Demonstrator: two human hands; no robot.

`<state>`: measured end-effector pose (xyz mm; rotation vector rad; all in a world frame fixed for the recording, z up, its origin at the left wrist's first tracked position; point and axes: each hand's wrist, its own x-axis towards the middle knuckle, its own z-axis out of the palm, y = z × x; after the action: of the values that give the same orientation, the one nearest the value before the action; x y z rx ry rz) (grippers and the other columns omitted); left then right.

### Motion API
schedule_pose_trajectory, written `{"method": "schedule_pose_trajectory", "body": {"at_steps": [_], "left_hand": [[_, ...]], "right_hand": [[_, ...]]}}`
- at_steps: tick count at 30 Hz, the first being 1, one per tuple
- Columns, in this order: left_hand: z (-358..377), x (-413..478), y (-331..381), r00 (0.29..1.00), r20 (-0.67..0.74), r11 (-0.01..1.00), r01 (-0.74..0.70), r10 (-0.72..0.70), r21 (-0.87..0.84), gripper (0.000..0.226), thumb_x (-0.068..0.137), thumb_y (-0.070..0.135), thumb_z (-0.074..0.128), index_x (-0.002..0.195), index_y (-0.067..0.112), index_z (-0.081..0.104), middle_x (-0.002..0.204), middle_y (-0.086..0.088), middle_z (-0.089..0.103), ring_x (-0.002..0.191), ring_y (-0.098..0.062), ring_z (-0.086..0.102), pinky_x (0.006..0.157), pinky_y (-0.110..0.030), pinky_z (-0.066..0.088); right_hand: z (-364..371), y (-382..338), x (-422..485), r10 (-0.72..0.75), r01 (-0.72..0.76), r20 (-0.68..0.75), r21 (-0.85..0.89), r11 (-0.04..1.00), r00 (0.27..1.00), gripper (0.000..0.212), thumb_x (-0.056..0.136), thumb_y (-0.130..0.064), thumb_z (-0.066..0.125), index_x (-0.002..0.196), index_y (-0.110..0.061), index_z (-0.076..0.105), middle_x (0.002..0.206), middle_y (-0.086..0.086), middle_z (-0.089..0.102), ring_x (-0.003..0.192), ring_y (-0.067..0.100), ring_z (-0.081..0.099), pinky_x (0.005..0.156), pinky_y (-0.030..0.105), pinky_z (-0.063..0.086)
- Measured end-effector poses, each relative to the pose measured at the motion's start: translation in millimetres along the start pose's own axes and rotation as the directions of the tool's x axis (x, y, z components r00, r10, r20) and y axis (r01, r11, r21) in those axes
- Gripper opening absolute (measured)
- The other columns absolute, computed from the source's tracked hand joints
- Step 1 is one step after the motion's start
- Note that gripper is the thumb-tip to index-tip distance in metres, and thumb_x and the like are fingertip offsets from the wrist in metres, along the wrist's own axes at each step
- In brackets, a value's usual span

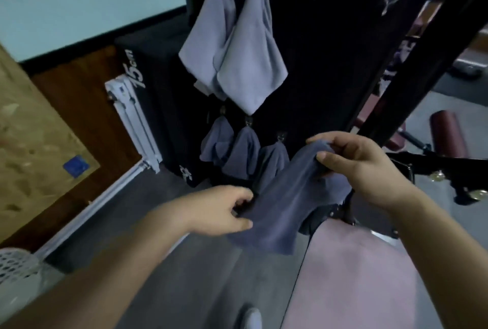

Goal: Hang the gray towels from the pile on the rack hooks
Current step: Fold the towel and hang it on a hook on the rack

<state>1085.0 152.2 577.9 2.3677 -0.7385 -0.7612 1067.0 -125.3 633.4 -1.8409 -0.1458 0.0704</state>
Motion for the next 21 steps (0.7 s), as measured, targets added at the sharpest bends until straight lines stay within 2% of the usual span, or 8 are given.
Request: {"method": "schedule_pose_trajectory", "body": {"at_steps": [2,6,8,10,13,15,17,21], "left_hand": [[-47,30,15,0.998,-0.009,0.997,-0.067,0.067,-0.044,0.027,0.086,0.048,0.068,0.108,0.033,0.063,0.102,0.011,0.070,0.097,-0.009,0.068,0.092,-0.040,0.055],[-135,81,64,0.887,-0.372,0.887,-0.383,0.274,-0.258,0.037,0.095,0.013,0.066,0.131,0.020,0.059,0.129,0.007,0.065,0.122,0.000,0.058,0.105,-0.023,0.047],[-173,104,84,0.841,-0.387,0.852,-0.480,0.378,-0.208,0.051,0.094,0.005,0.065,0.141,0.016,0.050,0.139,0.006,0.058,0.130,0.004,0.051,0.103,-0.013,0.042],[-202,127,95,0.832,-0.341,0.831,-0.520,0.438,-0.200,0.061,0.093,0.002,0.065,0.148,0.014,0.042,0.141,0.003,0.057,0.132,0.000,0.050,0.101,-0.017,0.045],[-237,160,100,0.834,-0.301,0.790,-0.542,0.463,-0.287,0.059,0.093,0.005,0.066,0.146,0.011,0.043,0.125,-0.008,0.067,0.118,-0.017,0.064,0.096,-0.036,0.054],[-257,177,100,0.836,-0.294,0.789,-0.541,0.464,-0.291,0.047,0.092,0.011,0.068,0.137,0.010,0.053,0.117,-0.021,0.066,0.106,-0.026,0.066,0.088,-0.042,0.056],[-274,192,99,0.827,-0.291,0.819,-0.543,0.481,-0.187,0.028,0.093,0.013,0.068,0.120,0.011,0.065,0.108,-0.024,0.067,0.096,-0.022,0.067,0.083,-0.038,0.058],[-298,220,87,0.815,-0.349,0.831,-0.535,0.462,-0.150,0.004,0.094,0.010,0.065,0.091,0.012,0.066,0.077,-0.002,0.064,0.062,-0.004,0.063,0.057,-0.022,0.055]], "right_hand": [[-13,-22,28,-0.047,0.047,0.005,-0.044,0.998,0.999,0.021,0.099,-0.003,0.055,0.110,-0.012,0.070,0.100,0.006,0.075,0.093,0.016,0.071,0.078,0.027,0.057],[-39,-56,80,-0.144,0.146,0.031,-0.095,0.985,0.989,0.023,0.098,0.001,0.055,0.115,-0.008,0.069,0.103,0.017,0.073,0.091,0.027,0.070,0.085,0.045,0.057],[-52,-69,105,-0.191,0.194,0.040,-0.115,0.974,0.981,0.025,0.098,0.001,0.055,0.117,-0.008,0.068,0.105,0.016,0.073,0.095,0.032,0.069,0.083,0.044,0.057],[-65,-80,129,-0.232,0.236,0.052,-0.102,0.966,0.971,0.023,0.097,0.000,0.057,0.118,-0.005,0.067,0.104,0.017,0.072,0.095,0.030,0.069,0.082,0.044,0.056],[-84,-91,162,-0.270,0.272,0.042,-0.040,0.961,0.962,0.023,0.092,-0.007,0.059,0.114,-0.004,0.067,0.105,0.024,0.069,0.099,0.040,0.066,0.089,0.058,0.051],[-92,-94,181,-0.283,0.283,0.024,-0.017,0.959,0.959,0.023,0.091,-0.009,0.059,0.113,-0.005,0.067,0.104,0.022,0.069,0.099,0.040,0.065,0.086,0.056,0.051],[-95,-93,199,-0.273,0.273,0.000,-0.010,0.962,0.962,0.024,0.090,-0.009,0.060,0.113,-0.007,0.067,0.102,0.018,0.070,0.097,0.032,0.066,0.080,0.044,0.053],[-96,-94,227,-0.243,0.244,-0.105,-0.010,0.970,0.964,0.018,0.093,-0.007,0.065,0.112,-0.008,0.067,0.088,0.010,0.067,0.084,0.023,0.064,0.068,0.029,0.053]]}}
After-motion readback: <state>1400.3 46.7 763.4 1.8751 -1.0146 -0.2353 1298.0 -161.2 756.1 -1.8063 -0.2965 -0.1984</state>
